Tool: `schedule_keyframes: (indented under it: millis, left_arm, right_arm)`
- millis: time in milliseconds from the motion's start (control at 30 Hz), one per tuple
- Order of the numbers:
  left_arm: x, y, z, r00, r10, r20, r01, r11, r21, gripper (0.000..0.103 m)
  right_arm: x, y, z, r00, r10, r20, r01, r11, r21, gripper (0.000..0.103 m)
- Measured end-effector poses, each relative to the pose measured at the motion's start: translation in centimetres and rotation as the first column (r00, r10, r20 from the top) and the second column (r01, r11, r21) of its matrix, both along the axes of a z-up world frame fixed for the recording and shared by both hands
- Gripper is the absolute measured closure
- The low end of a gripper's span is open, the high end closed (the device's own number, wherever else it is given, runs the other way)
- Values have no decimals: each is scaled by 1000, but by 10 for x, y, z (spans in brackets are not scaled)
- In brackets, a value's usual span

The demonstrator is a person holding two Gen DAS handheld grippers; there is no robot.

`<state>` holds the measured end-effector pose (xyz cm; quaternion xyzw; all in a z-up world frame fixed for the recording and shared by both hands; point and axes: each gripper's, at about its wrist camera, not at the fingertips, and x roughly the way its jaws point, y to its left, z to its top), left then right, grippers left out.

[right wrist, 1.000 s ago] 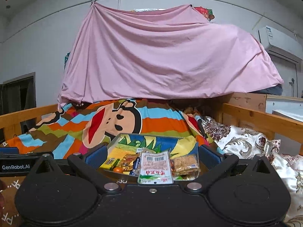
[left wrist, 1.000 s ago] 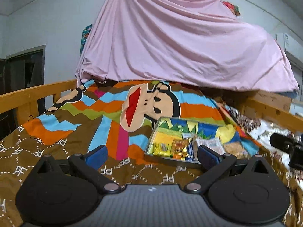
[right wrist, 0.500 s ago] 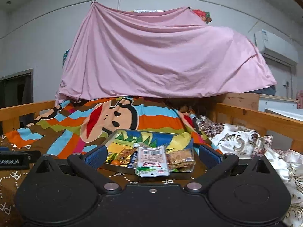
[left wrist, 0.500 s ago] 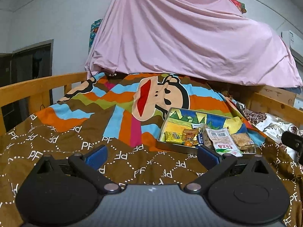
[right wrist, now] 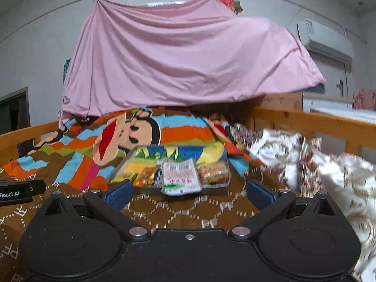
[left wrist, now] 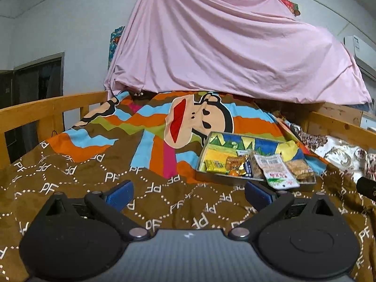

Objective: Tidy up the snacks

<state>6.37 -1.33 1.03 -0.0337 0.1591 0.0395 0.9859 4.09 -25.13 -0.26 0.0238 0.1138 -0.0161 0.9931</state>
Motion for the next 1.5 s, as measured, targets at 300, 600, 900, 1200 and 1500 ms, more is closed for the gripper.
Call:
schedule_keyframes:
  millis: [300,600,900,1200,1500]
  left_arm:
    - [-4,14,-16,999,-9,-54,8,1000,-12,0]
    - [-2,20,-29,996,-41,-85,40,999,-14,0]
    - [3,16,-37,993,-43,-109,44,999,12,0]
    - [4,6,-41,991,-53,-127,59,997,43,0]
    - [2,5,-38,991,-59,-117,64,997,42,0]
  right_arm:
    - [-7,15,-15,997,6,-82,-5,1000,10,1]
    - [-5,28,-25,993,9,-118,-10,1000,-10,1]
    - [7,31,-35,985,46,-168,-47,999,1,1]
    - [13,25,-39,980,40,-196,-34,999,33,1]
    - [14,27,-40,977,45,-207,-43,999,18,1]
